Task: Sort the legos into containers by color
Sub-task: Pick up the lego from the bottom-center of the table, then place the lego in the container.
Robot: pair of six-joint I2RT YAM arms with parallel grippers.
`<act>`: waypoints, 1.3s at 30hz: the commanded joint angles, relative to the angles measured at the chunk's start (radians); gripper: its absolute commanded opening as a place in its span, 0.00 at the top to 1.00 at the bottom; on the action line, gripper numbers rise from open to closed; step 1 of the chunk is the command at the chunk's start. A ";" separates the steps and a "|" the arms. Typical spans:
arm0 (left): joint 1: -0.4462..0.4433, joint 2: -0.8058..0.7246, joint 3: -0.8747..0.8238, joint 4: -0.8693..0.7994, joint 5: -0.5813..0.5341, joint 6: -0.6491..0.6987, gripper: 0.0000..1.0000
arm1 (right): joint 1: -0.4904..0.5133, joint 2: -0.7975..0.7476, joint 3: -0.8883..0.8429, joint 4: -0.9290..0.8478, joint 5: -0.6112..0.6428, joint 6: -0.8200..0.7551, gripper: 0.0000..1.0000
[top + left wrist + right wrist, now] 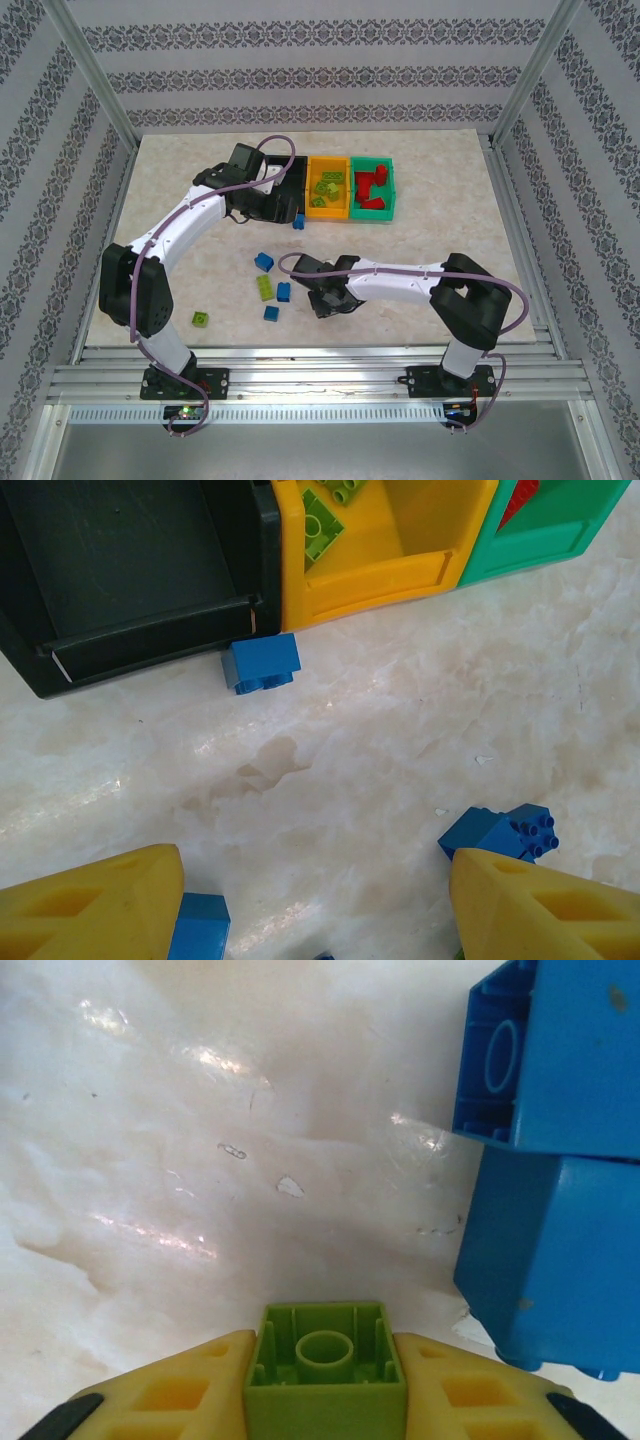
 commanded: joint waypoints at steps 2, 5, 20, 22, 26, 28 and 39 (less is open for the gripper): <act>0.008 -0.024 -0.014 0.026 0.010 -0.008 0.29 | 0.003 -0.026 0.031 -0.013 0.019 -0.023 0.66; 0.008 -0.024 -0.014 0.026 0.004 -0.005 0.29 | -0.020 -0.054 0.055 -0.012 0.027 -0.056 0.66; 0.009 -0.018 -0.047 0.057 -0.082 -0.011 0.30 | -0.423 -0.167 0.219 0.115 -0.092 -0.265 0.67; 0.010 -0.019 -0.060 0.076 -0.066 -0.025 0.30 | -0.467 -0.139 0.264 0.134 -0.100 -0.285 0.67; 0.009 -0.005 -0.067 0.096 -0.032 -0.041 0.30 | -0.540 -0.029 0.371 0.158 -0.128 -0.314 0.67; 0.010 0.003 -0.058 0.085 -0.040 -0.035 0.30 | -0.566 0.038 0.434 0.150 -0.157 -0.323 0.67; 0.009 -0.023 -0.064 0.091 -0.052 -0.029 0.29 | -0.619 0.428 0.880 -0.041 -0.188 -0.432 0.63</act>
